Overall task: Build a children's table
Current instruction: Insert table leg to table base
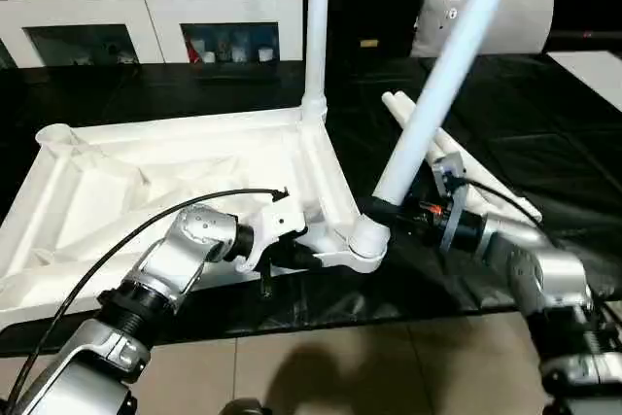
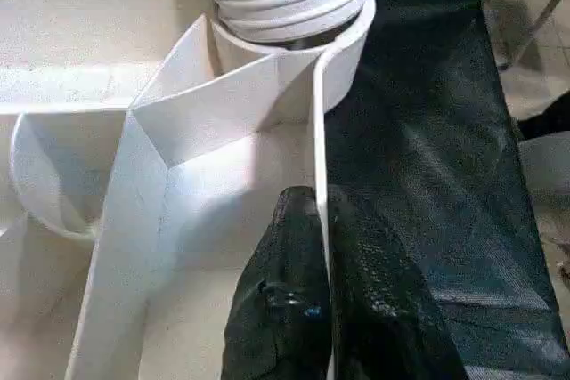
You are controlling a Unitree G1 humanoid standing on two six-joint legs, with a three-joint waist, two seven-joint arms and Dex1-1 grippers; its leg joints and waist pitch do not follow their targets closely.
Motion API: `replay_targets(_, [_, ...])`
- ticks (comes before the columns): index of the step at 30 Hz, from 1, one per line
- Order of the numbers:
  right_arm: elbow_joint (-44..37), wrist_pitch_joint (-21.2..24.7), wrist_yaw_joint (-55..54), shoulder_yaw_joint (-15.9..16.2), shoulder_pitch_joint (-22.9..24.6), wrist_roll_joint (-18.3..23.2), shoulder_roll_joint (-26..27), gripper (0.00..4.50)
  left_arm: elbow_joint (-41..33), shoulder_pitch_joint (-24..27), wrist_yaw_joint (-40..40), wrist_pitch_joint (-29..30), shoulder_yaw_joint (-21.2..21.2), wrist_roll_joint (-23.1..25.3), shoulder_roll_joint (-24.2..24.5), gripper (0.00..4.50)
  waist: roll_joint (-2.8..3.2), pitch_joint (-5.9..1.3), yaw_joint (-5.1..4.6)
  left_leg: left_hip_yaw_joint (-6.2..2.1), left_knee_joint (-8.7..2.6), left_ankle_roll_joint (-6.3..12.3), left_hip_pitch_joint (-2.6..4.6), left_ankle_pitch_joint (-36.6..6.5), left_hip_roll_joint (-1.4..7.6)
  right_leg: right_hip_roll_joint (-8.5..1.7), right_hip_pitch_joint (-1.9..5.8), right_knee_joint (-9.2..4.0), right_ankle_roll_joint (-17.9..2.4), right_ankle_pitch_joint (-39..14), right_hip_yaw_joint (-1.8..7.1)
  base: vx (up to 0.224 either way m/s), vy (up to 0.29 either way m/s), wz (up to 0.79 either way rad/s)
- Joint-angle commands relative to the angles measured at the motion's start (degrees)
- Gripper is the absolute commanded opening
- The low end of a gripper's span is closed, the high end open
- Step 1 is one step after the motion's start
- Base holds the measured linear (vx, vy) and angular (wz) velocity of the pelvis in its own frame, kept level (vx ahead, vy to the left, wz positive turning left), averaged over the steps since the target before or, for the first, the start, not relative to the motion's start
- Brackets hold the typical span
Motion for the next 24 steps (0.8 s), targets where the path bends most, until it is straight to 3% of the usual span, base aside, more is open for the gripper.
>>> replay_targets(1, [-0.1,-0.5,-2.6,1.2,2.5,-2.3,0.1,1.86,-1.0,-0.6,1.9,0.0,2.1,-1.0,-0.5,0.00,-0.11,-2.64,-0.52,-1.31,-4.42,0.31,0.82,-22.4,2.42,-4.09,1.43,-7.34,-6.3,-28.6,3.05,0.000,0.000,0.00])
replay_targets(2, [-0.1,-0.5,-2.6,1.2,2.5,-2.3,0.1,1.86,-1.0,-0.6,1.9,0.0,2.1,-1.0,-0.5,0.00,0.38,-2.44,-0.70,-1.38,-4.49,0.24,0.63,-22.8,2.37,-4.07,1.52,-7.57,-5.8,-29.7,2.95,0.000,0.000,0.00])
replay_targets(5, [-4.0,-4.8,-4.7,5.0,4.7,-8.5,-1.8,1.86,-1.6,-0.2,1.8,0.0,2.1,-0.5,-0.3,0.00,0.67,-2.11,-0.97,-1.50,-4.72,0.25,0.72,-23.1,2.34,-4.05,1.31,-7.79,-5.1,-30.9,2.89,0.000,0.000,0.00])
replay_targets(8, [-5.0,-6.0,-4.7,7.2,4.8,-11.1,-3.1,1.86,-2.0,-0.1,1.8,-0.1,2.0,-0.1,-0.1,0.00,0.46,-2.06,-1.57,-1.41,-4.97,0.70,1.04,-23.1,2.31,-3.96,1.30,-8.23,-4.9,-30.8,2.85,0.000,0.000,0.00])
replay_targets(9, [-4.8,-6.6,-4.4,8.4,4.6,-12.4,-3.7,1.86,-2.2,0.0,1.7,-0.2,1.8,0.1,0.1,0.00,0.37,-1.75,-1.79,-1.50,-5.15,1.00,0.66,-23.0,2.33,-3.94,1.40,-8.22,-5.0,-30.6,2.89,0.000,0.000,0.00])
replay_targets(11, [-3.8,-7.3,-3.7,10.5,3.7,-14.5,-4.7,1.86,-2.4,0.0,1.5,-0.5,1.5,0.4,0.4,0.00,0.32,-1.57,-2.09,-1.63,-5.26,0.94,0.58,-23.8,2.37,-4.00,1.38,-8.21,-4.6,-31.7,2.84,0.000,0.000,0.00])
replay_targets(14, [-3.1,-7.1,-2.5,11.6,2.8,-14.6,-5.0,1.86,-2.5,-0.2,0.7,-0.9,1.2,0.5,0.7,0.00,0.44,-1.15,-2.61,-1.71,-5.23,0.59,1.56,-27.2,2.31,-4.22,0.76,-9.16,-3.8,-36.0,2.67,0.000,0.000,0.00])
replay_targets(15, [-3.0,-6.6,-1.6,12.1,2.5,-14.4,-5.2,1.86,-2.5,-0.4,0.3,-1.1,1.2,0.6,0.8,0.00,0.31,-1.15,-2.78,-1.87,-5.48,0.75,1.30,-27.3,2.34,-4.18,1.16,-9.12,-3.9,-35.0,2.53,0.000,0.000,0.00])
replay_targets(18, [-2.5,-5.6,2.1,14.5,1.5,-14.4,-6.1,1.86,-1.7,-1.6,-1.1,-2.1,0.9,0.9,1.4,0.00,0.34,-1.05,-3.16,-1.99,-5.94,0.95,1.20,-27.8,2.67,-4.12,1.23,-8.88,-4.8,-32.0,2.70,0.000,0.000,0.00])
replay_targets(19, [-2.2,-5.3,3.3,15.3,1.1,-14.3,-6.4,1.86,-0.9,-2.3,-1.3,-2.6,0.9,1.2,1.6,0.00,0.05,-0.96,-3.25,-1.93,-6.00,1.08,1.19,-27.9,2.74,-4.12,1.19,-8.96,-5.0,-31.7,2.76,0.000,0.000,0.00])
replay_targets(20, [-2.2,-5.2,3.5,15.5,1.0,-14.3,-6.5,1.86,-0.7,-2.5,-1.3,-2.7,0.9,1.2,1.6,0.00,0.24,-1.04,-3.16,-1.89,-6.02,1.08,1.24,-27.4,2.78,-4.24,1.26,-8.85,-5.6,-30.8,2.92,0.000,0.000,0.00])
replay_targets(21, [-2.0,-5.2,4.1,15.9,0.9,-14.1,-6.6,1.86,-0.3,-2.9,-1.4,-2.8,0.9,1.3,1.6,0.00,-0.13,-1.12,-3.15,-1.81,-6.08,1.15,1.12,-26.7,2.86,-4.25,1.33,-8.69,-6.2,-29.4,3.06,0.000,0.000,0.00])
replay_targets(23, [-1.7,-5.1,4.7,16.2,0.7,-13.9,-6.5,1.86,0.4,-3.5,-1.5,-3.1,1.0,1.3,1.7,0.00,0.04,-1.11,-3.00,-1.74,-6.10,1.30,1.04,-25.9,2.89,-4.35,1.33,-8.53,-6.8,-28.3,3.22,0.000,0.000,0.00])
replay_targets(24, [-1.0,-5.2,5.6,16.7,0.1,-13.8,-6.3,1.86,1.7,-4.6,-1.9,-3.8,1.1,1.6,1.8,0.00,-0.18,-1.20,-3.02,-1.77,-6.17,1.42,0.65,-24.5,3.00,-4.45,1.64,-8.16,-7.8,-26.0,3.29,0.000,0.000,0.00])
